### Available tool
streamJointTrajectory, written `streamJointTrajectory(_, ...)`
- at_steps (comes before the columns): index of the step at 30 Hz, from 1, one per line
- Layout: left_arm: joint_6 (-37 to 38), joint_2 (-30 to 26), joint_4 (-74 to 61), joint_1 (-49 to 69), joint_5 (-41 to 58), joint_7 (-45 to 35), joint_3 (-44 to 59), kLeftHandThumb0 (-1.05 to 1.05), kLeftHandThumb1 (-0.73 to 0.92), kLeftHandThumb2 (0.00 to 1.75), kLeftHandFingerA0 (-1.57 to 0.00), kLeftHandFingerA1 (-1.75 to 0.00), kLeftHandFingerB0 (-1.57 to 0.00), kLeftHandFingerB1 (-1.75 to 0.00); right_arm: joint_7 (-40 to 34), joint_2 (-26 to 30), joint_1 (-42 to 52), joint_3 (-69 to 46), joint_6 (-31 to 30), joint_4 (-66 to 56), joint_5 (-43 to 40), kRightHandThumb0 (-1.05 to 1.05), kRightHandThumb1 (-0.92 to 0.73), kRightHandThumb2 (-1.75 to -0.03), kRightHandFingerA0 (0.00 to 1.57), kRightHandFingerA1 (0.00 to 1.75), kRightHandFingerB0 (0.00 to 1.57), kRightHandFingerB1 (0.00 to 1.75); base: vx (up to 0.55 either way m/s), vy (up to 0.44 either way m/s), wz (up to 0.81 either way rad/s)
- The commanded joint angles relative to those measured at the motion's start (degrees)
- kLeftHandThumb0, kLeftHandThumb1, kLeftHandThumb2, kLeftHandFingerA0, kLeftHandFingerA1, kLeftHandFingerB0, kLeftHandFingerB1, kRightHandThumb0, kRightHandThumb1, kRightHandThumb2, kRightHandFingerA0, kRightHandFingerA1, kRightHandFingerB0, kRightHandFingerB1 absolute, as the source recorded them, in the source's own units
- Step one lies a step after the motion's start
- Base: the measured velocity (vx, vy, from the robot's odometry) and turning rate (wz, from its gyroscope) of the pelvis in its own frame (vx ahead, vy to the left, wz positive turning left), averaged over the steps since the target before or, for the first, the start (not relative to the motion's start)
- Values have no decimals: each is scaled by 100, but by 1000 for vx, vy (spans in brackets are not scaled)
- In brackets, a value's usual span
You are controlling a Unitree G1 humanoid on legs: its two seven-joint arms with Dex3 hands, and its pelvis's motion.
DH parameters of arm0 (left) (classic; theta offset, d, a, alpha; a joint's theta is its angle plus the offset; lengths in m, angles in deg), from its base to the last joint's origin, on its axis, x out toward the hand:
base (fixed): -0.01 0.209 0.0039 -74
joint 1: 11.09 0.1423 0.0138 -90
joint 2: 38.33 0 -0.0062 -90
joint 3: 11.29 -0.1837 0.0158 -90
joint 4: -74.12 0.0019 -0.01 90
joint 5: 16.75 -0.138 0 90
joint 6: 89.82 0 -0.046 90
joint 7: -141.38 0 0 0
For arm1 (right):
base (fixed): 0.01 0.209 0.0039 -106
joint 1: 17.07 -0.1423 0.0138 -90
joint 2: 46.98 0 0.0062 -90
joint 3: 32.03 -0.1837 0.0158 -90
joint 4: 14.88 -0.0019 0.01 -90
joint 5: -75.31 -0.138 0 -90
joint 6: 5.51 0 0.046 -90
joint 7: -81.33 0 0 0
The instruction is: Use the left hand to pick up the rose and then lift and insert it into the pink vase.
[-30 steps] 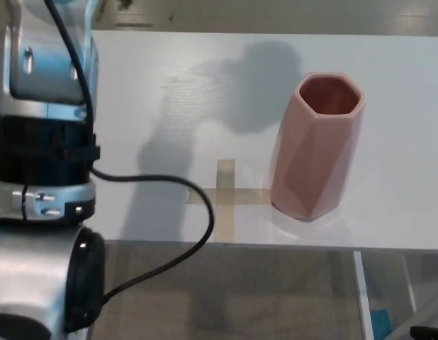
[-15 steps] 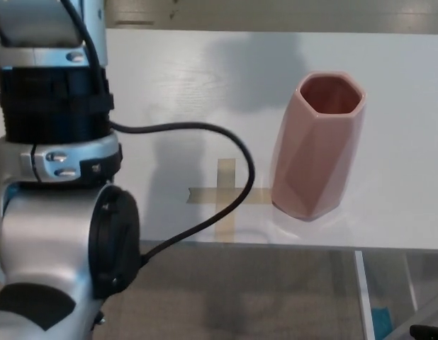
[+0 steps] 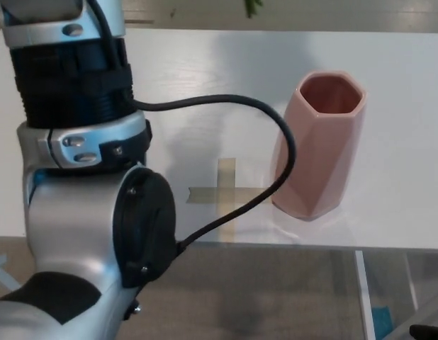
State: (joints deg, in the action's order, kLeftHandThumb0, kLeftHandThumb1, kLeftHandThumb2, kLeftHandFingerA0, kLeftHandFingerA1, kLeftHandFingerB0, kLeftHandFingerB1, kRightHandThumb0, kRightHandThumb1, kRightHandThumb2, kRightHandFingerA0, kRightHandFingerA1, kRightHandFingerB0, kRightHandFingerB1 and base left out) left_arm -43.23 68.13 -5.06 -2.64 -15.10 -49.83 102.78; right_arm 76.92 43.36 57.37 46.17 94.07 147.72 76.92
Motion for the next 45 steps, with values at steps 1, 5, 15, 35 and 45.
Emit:
streamJointTrajectory(1, -1429, 443, -528, -390, 954, 314, 120, -21, 80, 63, -110, -136, -84, -64, 56, 62, 106, 6, -77, 38, -33, -24, -53, -55, 74, 52, 66, 48, 0, 0, 0)
streamJointTrajectory(5, -1550, 725, -880, -221, 861, 437, -230, -21, 78, 63, -111, -136, -83, -59, 33, 61, 199, 64, -37, 51, 31, -22, -53, -55, 76, 53, 67, 49, 0, 0, 0)
streamJointTrajectory(15, -1427, 686, -951, 39, 950, 436, -800, -19, 78, 63, -107, -143, -84, -80, 39, 61, 221, 99, -24, 38, 16, -23, -53, -55, 75, 52, 67, 48, 0, 0, 0)
streamJointTrajectory(35, -1237, 536, -1028, 556, 1090, 473, -1434, -19, 79, 63, -102, -148, -81, -84, 44, 74, 246, 180, -53, 41, 9, -24, -55, -54, 75, 52, 67, 48, 0, 0, 0)
streamJointTrajectory(45, -1059, 621, -910, 541, 1118, 588, -1558, -18, 78, 64, -100, -149, -81, -84, 130, 85, 298, 167, 46, 8, -21, -23, -55, -54, 75, 52, 66, 48, 0, 0, 0)
